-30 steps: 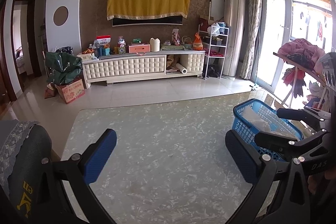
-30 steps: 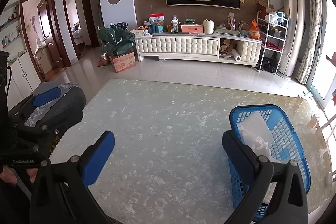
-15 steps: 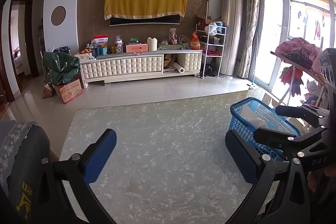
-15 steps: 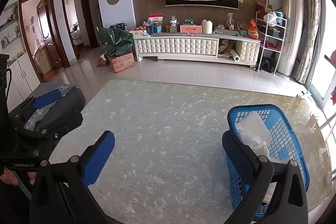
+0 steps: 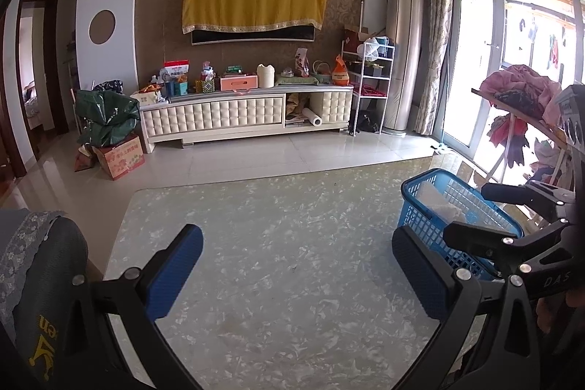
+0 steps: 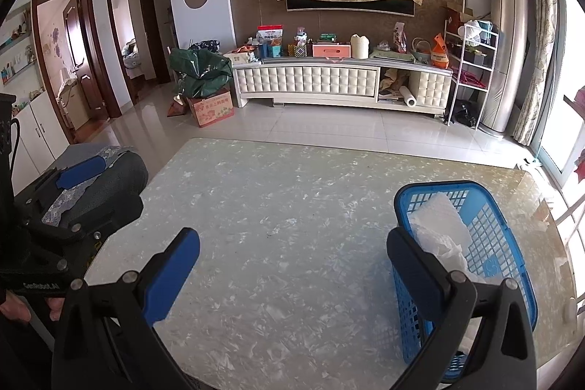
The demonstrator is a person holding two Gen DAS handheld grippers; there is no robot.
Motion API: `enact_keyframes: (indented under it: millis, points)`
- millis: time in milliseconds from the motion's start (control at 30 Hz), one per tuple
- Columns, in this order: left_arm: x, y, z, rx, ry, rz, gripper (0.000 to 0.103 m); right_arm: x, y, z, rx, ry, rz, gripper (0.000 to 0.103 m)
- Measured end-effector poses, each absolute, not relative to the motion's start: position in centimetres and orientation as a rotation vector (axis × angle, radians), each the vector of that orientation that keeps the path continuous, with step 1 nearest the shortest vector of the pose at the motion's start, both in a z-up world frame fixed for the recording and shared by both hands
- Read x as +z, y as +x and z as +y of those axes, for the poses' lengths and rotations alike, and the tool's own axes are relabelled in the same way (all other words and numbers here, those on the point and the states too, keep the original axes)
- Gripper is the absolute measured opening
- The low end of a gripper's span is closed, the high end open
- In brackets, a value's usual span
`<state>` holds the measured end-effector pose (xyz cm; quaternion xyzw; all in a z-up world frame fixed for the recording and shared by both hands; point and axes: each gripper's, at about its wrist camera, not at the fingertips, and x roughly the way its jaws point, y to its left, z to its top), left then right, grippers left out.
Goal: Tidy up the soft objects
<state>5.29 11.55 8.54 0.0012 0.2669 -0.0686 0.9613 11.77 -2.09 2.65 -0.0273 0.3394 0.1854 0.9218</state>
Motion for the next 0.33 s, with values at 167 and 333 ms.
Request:
enact_keyframes:
  millis: [167, 333]
  points:
    - [8.63, 5.23, 11.49, -0.153, 0.003, 0.529, 0.103, 2.64, 11.69, -2.16, 0.379, -0.055, 0.697, 0.103]
    - [8.62, 5.19, 11.43, -0.146, 0.009, 0.521, 0.103, 2.47, 11.52, -2.16, 0.376, -0.056, 0.703, 0.103]
